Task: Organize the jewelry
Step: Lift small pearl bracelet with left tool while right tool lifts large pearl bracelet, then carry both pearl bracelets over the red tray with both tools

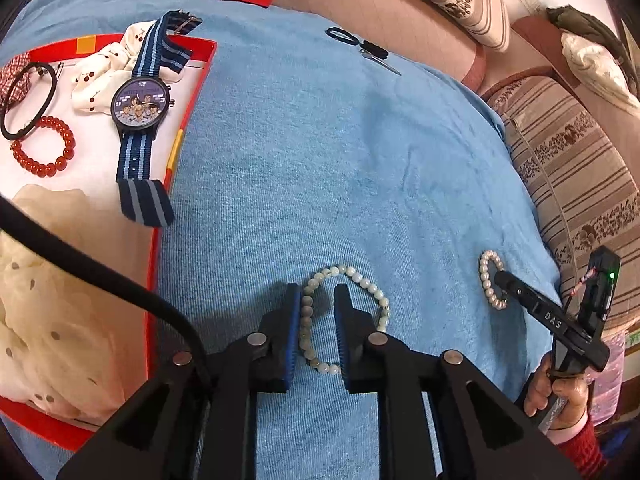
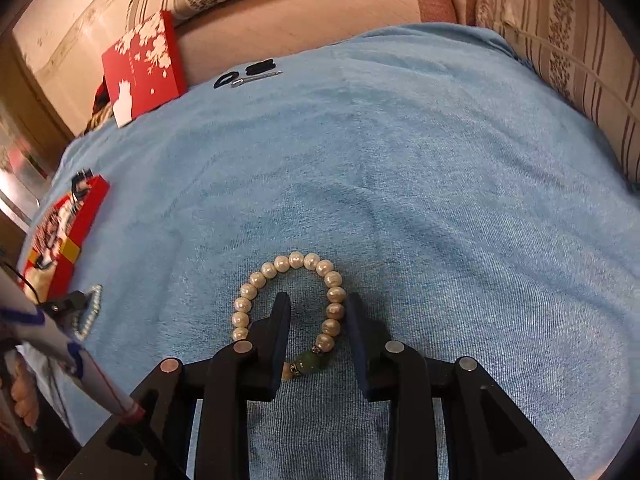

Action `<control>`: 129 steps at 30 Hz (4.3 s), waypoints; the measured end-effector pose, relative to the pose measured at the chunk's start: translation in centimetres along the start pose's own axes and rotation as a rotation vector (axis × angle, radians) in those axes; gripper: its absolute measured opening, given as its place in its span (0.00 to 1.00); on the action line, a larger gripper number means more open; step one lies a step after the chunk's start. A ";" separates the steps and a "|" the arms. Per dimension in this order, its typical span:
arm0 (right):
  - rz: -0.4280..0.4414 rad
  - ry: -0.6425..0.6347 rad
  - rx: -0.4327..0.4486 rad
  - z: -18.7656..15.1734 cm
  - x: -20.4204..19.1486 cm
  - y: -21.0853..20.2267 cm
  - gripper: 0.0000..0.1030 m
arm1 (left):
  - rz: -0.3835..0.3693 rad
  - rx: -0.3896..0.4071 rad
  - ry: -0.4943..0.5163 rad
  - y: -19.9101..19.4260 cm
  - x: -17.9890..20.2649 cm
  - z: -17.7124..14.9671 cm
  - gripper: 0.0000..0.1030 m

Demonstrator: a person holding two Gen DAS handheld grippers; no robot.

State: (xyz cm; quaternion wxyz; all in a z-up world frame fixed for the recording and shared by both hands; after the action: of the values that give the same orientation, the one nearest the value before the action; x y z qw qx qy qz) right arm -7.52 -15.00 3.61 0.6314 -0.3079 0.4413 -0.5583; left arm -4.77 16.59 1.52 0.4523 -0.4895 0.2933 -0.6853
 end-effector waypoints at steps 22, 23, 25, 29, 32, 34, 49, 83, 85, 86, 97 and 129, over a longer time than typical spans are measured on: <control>0.137 0.071 0.112 1.1 -1.4 -4.9 0.10 | 0.089 0.177 0.068 -6.2 4.4 -0.7 0.05; 0.147 0.070 0.124 1.1 -1.7 -5.6 0.10 | 0.084 0.188 0.065 -6.8 4.6 -0.8 0.05; 0.168 0.069 0.139 1.1 -2.2 -6.7 0.10 | 0.070 0.221 0.054 -8.6 5.1 -1.1 0.05; 0.181 0.047 0.173 1.1 -3.6 -8.9 0.10 | 0.073 0.264 0.056 -10.9 6.1 -2.1 0.05; 0.164 0.023 0.187 0.8 -4.5 -9.9 0.10 | 0.075 0.296 0.076 -12.4 6.7 -3.1 0.05; 0.159 0.017 0.192 0.6 -4.6 -10.4 0.10 | 0.083 0.312 0.091 -13.1 7.0 -3.5 0.05; 0.202 -0.007 0.223 0.5 -5.7 -14.7 0.10 | 0.096 0.312 0.068 -14.9 7.4 -5.2 0.05; 0.333 -0.370 0.156 3.4 -25.8 -14.3 0.10 | 0.421 0.444 -0.003 -23.2 -3.9 -3.2 0.05; 0.338 -0.398 0.150 3.4 -27.4 -14.0 0.10 | 0.436 0.445 -0.014 -23.5 -5.1 -3.0 0.05; 0.341 -0.412 0.146 3.3 -28.2 -13.8 0.10 | 0.441 0.445 -0.020 -23.6 -5.6 -2.9 0.05; 0.382 -0.488 0.102 3.7 -34.5 -11.1 0.10 | 0.403 0.400 -0.079 -24.2 -11.1 -0.3 0.05; 0.428 -0.296 -0.182 5.5 -38.9 6.2 0.10 | 0.223 0.146 -0.230 -12.9 -20.5 7.4 0.05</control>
State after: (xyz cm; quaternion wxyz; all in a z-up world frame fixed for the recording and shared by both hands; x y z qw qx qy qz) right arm 0.66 23.58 8.76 0.7624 -0.3412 0.4478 -0.3192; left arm 0.12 40.86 6.67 0.5904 -0.4950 0.2414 -0.5900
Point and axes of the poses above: each gripper's, at about its wrist camera, not at the fingertips, and y roughly the way its jaws point, x to its right, z to its top, the point moved 2 cm from there along y, roughly the way its jaws point, and after that the axes turned 3 degrees about -x, right-handed, at the moved point
